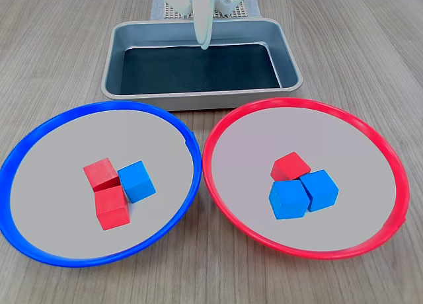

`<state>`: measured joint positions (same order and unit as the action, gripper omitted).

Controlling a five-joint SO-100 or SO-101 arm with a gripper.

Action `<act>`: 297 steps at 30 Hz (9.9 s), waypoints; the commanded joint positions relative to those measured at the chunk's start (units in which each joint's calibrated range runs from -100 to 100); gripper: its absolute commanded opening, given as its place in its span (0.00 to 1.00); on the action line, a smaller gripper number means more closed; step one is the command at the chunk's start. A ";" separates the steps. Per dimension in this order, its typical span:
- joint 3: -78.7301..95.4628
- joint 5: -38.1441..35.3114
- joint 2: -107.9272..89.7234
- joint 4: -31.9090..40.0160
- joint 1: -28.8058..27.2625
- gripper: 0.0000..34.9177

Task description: Relocate any misplaced blocks to their matching dishes.

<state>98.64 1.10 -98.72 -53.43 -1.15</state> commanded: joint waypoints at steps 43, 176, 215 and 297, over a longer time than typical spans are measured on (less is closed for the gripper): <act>-0.46 -0.34 -0.26 -0.10 0.07 0.01; -114.62 -1.81 127.34 7.99 16.16 0.01; -100.41 -14.75 113.52 5.84 -5.20 0.01; -107.15 -18.12 125.37 5.26 -12.64 0.01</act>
<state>-5.99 -16.87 27.11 -48.78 -14.25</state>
